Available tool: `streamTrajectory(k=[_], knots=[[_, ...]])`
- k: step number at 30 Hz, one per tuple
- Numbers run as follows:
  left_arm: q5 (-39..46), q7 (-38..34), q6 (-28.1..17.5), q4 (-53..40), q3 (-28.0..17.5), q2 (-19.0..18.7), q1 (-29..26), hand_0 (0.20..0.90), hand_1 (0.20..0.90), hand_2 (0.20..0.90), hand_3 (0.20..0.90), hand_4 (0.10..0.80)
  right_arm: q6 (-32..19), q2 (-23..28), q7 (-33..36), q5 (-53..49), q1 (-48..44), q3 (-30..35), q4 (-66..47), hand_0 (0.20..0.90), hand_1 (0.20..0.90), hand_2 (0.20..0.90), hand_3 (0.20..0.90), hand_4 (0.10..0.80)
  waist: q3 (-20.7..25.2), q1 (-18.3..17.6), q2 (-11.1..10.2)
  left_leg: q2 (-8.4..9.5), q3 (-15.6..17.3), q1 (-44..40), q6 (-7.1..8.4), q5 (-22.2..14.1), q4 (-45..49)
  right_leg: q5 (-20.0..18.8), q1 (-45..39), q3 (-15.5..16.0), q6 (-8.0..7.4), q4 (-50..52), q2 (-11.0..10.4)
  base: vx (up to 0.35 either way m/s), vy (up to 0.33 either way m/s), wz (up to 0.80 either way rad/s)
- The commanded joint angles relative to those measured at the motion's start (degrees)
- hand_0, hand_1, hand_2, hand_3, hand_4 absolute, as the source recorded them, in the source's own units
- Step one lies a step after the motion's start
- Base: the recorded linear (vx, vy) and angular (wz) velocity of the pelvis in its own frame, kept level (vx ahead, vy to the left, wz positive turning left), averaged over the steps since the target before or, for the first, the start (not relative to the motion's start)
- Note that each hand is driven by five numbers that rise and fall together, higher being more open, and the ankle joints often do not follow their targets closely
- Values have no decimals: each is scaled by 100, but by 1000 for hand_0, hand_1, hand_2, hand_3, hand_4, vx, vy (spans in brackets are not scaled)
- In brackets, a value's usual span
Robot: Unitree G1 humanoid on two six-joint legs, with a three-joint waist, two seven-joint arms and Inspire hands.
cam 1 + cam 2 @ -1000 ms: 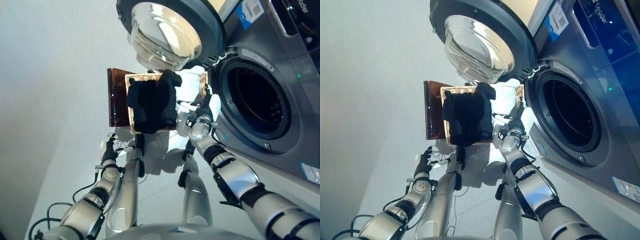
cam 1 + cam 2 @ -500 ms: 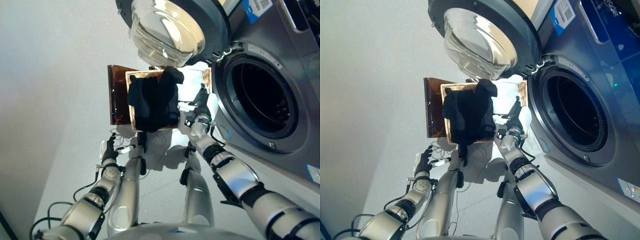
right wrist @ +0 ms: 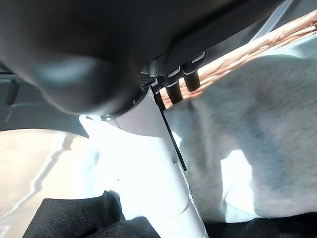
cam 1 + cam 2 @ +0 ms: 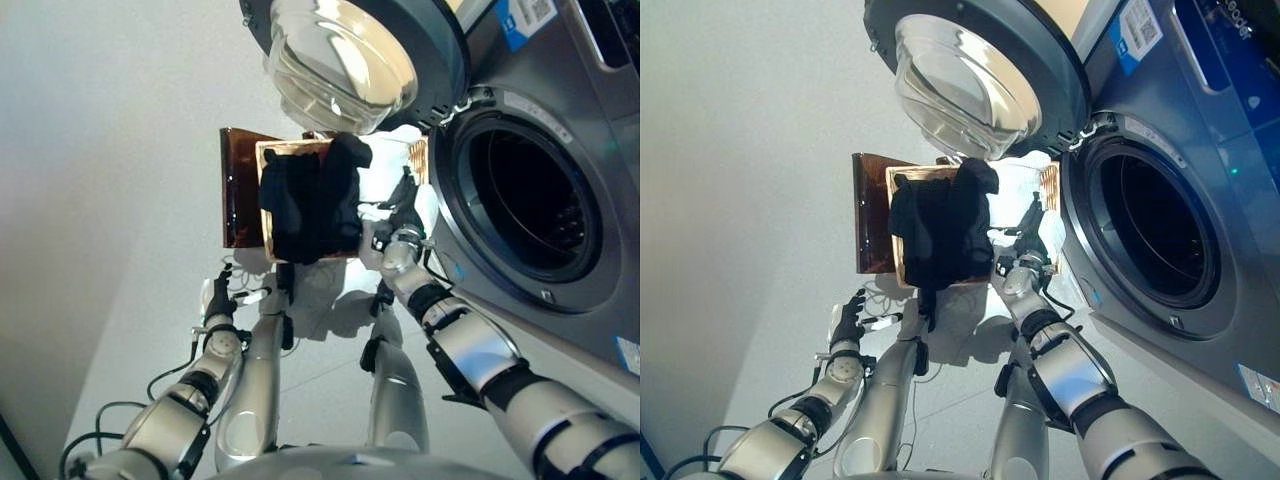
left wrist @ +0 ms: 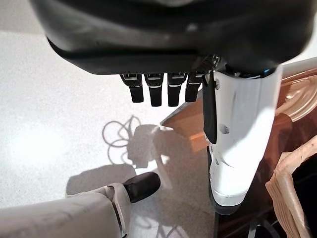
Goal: Pick up the clothes and place them into the washing machine
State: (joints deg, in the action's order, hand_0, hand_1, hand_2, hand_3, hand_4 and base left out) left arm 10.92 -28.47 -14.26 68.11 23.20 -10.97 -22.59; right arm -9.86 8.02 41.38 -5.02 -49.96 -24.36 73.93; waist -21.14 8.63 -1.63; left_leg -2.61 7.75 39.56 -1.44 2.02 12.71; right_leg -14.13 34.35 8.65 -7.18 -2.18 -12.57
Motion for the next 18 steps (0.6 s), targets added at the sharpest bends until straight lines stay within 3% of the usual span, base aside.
streamTrajectory(k=[1,18], knots=[[-21,-188,-168,-3,52,-59,-13,900,900,900,900,800,-217,39,-89,201,-747,-316,-125,900,900,900,900,800,-150,245,338,-84,-301,-709,467,831,-1709,-137,-273,1,-107,113,138,0,0,0],[183,-135,-244,-338,132,-243,35,900,900,900,900,800,-151,194,-336,-233,-1600,-309,73,900,900,900,900,800,-456,374,460,-59,-441,-344,491,975,-1754,-182,49,29,-108,150,146,-20,2,5]])
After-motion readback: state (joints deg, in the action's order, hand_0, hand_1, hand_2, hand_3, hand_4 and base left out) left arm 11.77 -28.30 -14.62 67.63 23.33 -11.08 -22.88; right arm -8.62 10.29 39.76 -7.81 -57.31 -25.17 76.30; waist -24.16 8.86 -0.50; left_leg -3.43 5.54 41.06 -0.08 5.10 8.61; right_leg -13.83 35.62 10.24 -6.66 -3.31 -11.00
